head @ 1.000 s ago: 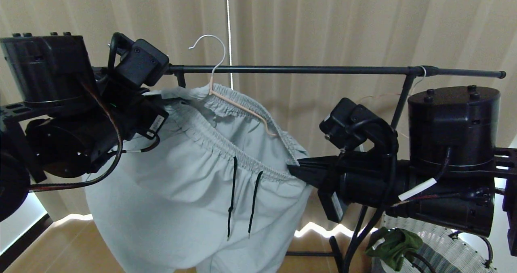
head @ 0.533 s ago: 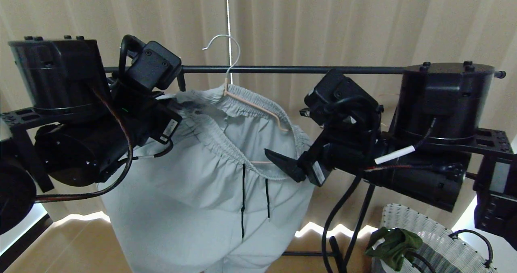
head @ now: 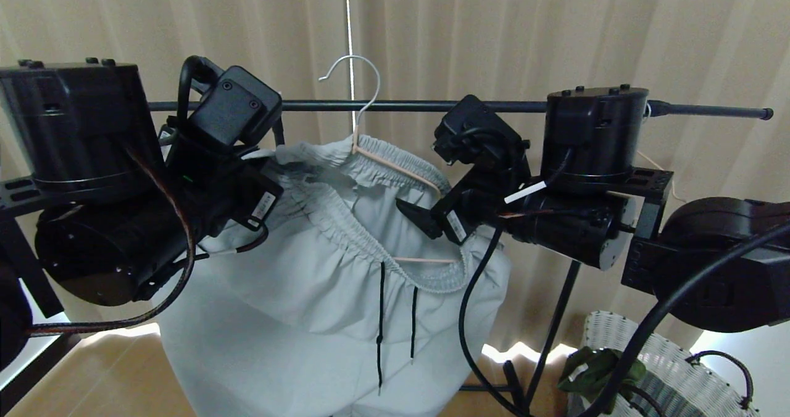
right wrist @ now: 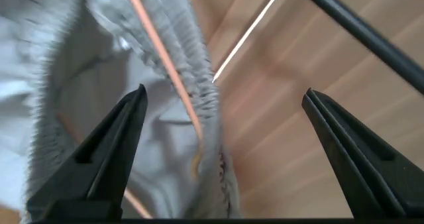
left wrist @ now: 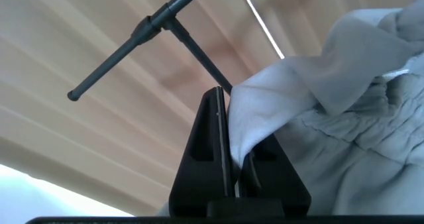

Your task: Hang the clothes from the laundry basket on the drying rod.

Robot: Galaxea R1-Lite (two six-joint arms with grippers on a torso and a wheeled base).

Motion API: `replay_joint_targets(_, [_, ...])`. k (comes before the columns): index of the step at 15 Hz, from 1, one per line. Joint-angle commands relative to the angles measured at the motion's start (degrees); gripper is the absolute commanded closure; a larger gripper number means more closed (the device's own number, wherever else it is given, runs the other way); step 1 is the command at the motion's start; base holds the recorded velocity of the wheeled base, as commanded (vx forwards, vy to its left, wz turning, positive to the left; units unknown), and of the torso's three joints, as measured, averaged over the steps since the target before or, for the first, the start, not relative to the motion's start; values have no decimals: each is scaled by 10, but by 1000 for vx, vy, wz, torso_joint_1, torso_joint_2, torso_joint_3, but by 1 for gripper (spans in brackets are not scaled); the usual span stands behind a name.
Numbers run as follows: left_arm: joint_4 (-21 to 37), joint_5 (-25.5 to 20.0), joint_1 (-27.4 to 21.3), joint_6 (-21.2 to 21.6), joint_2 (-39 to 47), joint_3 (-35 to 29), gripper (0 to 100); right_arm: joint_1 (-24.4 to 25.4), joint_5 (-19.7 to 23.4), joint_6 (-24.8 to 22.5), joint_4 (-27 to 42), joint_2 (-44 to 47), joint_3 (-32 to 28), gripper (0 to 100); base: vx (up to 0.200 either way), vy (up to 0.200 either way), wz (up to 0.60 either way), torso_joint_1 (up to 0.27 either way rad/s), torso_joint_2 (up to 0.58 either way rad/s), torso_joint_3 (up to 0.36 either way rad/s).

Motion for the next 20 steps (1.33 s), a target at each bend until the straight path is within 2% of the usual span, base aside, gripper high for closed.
replay_joint_targets(1, [0,-1,-5,1,-6,2,100,-1,0,0,-1,10,-2,100,0,0,0,0,0,0])
replay_joint_targets(9, [-1,-2,-18,1,-6,7,100,-1,1,1,-1,5,0,100,0,0,0,0,0,0])
replay_joint_targets(12, [-39,-3,-18,3,-5,31,100,-1,0,1,-1,-6,6,100,0,0,0,0,0,0])
replay_joint_targets(14, [-41,-5,-18,2,-10,38,100,-1,0,1,-1,-16,11,100,0,0,0,0,0,0])
replay_joint_targets(15, [-41,-5,-19,2,-11,39,0,-1,0,1,-1,-17,12,100,0,0,0,0,0,0])
replay_joint_targets(16, [-42,-20,-27,-1,-14,43,0,-3,-3,1,-1,-26,20,100,0,0,0,0,0,0])
replay_joint_targets(20, [-38,-139,-37,0,-73,91,0,-44,-20,2,-1,-56,53,100,0,0,0,0,0,0])
